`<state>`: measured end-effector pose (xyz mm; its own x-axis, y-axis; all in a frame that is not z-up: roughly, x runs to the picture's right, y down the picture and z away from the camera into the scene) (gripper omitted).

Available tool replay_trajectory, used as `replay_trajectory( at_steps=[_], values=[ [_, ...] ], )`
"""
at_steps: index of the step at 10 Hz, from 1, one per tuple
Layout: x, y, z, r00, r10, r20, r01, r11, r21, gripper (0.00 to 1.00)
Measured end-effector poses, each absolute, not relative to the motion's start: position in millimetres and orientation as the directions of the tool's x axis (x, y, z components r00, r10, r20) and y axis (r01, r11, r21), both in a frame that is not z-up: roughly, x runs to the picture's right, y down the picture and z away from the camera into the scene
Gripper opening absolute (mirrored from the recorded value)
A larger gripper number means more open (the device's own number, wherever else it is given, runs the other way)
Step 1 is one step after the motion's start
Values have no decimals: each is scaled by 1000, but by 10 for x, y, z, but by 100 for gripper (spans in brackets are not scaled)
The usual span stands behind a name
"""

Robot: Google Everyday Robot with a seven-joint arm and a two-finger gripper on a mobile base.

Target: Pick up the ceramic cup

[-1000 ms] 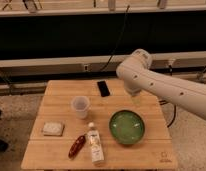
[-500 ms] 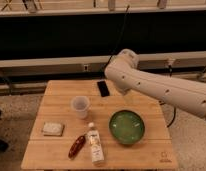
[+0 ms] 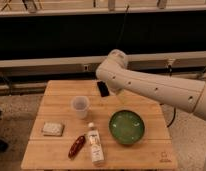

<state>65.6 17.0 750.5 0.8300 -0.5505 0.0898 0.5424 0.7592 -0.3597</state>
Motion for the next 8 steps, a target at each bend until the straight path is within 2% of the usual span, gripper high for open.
replay_trajectory(
  at_steps=[8],
  values=[
    [-19, 287, 7687, 757, -633, 162, 647, 692, -322, 80]
  ],
)
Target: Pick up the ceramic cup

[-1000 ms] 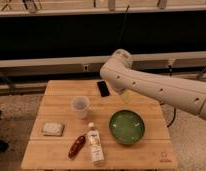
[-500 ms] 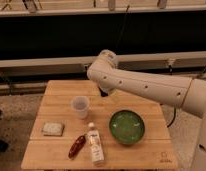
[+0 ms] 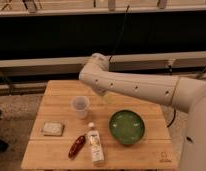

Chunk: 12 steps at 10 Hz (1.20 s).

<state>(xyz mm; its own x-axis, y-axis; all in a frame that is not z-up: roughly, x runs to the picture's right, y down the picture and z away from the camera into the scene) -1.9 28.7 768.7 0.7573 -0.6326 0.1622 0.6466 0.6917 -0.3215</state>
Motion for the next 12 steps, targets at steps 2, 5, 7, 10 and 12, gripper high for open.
replay_trajectory(
  at_steps=[2, 5, 7, 10, 12],
  values=[
    [-59, 343, 7728, 737, -652, 178, 670, 671, -318, 80],
    [-235, 416, 7795, 697, -683, 217, 714, 634, -299, 80],
    [-319, 506, 7868, 667, -703, 245, 743, 605, -287, 80],
    [-354, 616, 7928, 633, -723, 277, 773, 572, -273, 80],
    [-438, 710, 7950, 594, -744, 306, 804, 536, -259, 80]
  ],
)
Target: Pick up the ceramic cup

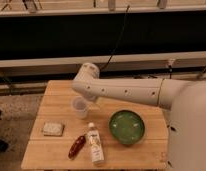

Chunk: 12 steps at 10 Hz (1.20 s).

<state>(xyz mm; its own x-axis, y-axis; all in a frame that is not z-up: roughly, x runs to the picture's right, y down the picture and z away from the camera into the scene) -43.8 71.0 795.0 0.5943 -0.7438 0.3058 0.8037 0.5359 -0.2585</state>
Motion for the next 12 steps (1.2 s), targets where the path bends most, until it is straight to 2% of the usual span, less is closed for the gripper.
replay_trajectory(
  at_steps=[12],
  values=[
    [-639, 1079, 8122, 480, -783, 395, 877, 432, -207, 80]
  ],
)
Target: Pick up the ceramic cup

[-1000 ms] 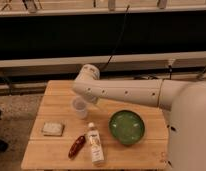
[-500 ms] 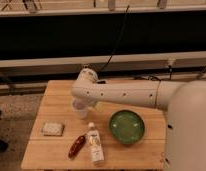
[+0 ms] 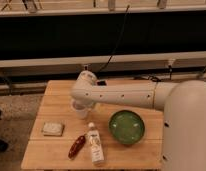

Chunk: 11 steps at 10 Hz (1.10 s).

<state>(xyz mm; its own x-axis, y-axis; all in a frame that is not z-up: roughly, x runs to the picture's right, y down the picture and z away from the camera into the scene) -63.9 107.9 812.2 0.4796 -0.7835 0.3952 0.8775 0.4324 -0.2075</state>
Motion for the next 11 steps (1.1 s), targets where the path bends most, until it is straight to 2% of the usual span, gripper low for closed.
replay_trajectory(
  at_steps=[11],
  values=[
    [-711, 1138, 8193, 467, -769, 436, 884, 422, -202, 80]
  ],
)
